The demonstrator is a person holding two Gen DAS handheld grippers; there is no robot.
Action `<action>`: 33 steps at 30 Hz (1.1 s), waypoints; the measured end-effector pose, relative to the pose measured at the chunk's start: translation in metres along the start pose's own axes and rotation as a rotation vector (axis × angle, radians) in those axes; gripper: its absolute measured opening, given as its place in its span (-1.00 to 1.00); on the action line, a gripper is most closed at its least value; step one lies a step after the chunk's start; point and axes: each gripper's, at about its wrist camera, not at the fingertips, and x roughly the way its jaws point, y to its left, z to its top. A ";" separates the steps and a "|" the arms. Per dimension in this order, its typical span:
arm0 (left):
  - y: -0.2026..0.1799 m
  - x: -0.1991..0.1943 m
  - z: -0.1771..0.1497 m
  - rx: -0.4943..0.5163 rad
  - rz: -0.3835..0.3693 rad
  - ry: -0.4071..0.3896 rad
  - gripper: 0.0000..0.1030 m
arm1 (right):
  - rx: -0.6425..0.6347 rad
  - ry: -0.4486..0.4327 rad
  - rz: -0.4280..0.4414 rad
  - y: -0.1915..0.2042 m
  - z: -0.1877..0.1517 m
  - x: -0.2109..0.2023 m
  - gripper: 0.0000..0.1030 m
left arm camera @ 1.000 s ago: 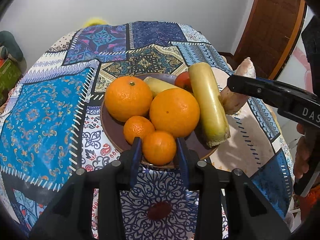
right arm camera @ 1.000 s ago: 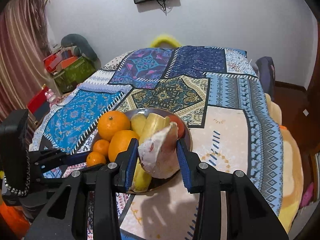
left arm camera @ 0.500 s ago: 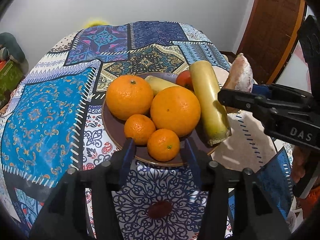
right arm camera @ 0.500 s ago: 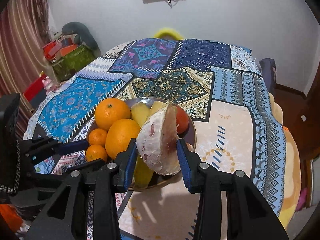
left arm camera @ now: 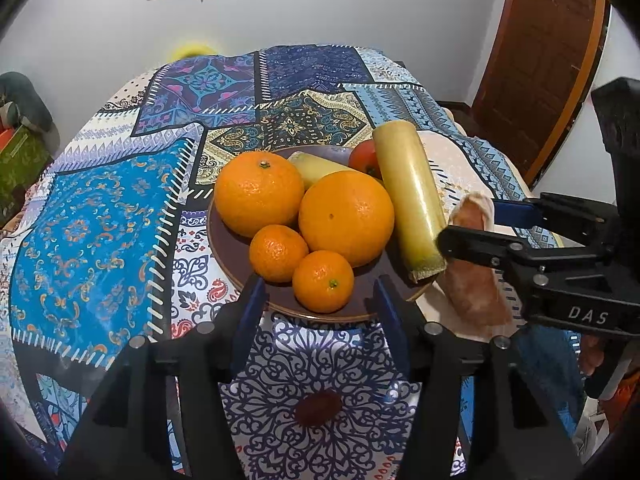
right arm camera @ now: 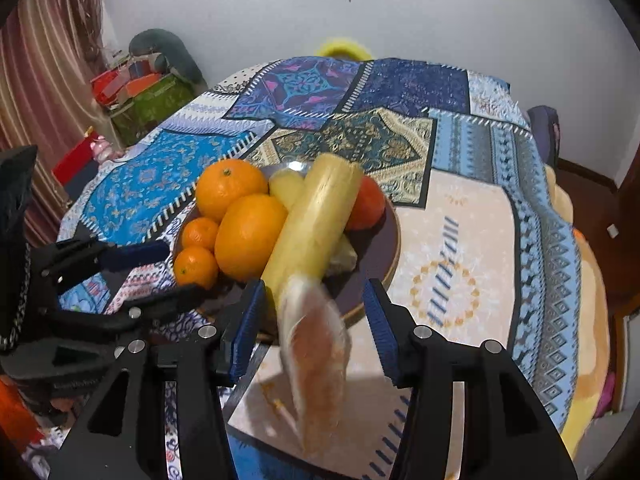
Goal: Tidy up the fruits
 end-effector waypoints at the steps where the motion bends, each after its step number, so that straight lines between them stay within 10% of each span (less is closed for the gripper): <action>1: 0.000 -0.002 -0.001 0.001 0.002 -0.002 0.09 | 0.006 0.001 -0.002 -0.001 -0.002 -0.001 -0.08; 17: 0.011 -0.018 -0.011 -0.012 0.031 -0.022 0.11 | 0.071 0.095 -0.043 -0.021 -0.032 0.022 -0.05; 33: 0.021 -0.038 -0.010 -0.031 0.056 -0.068 0.11 | 0.099 -0.036 -0.022 -0.018 -0.015 -0.031 -0.29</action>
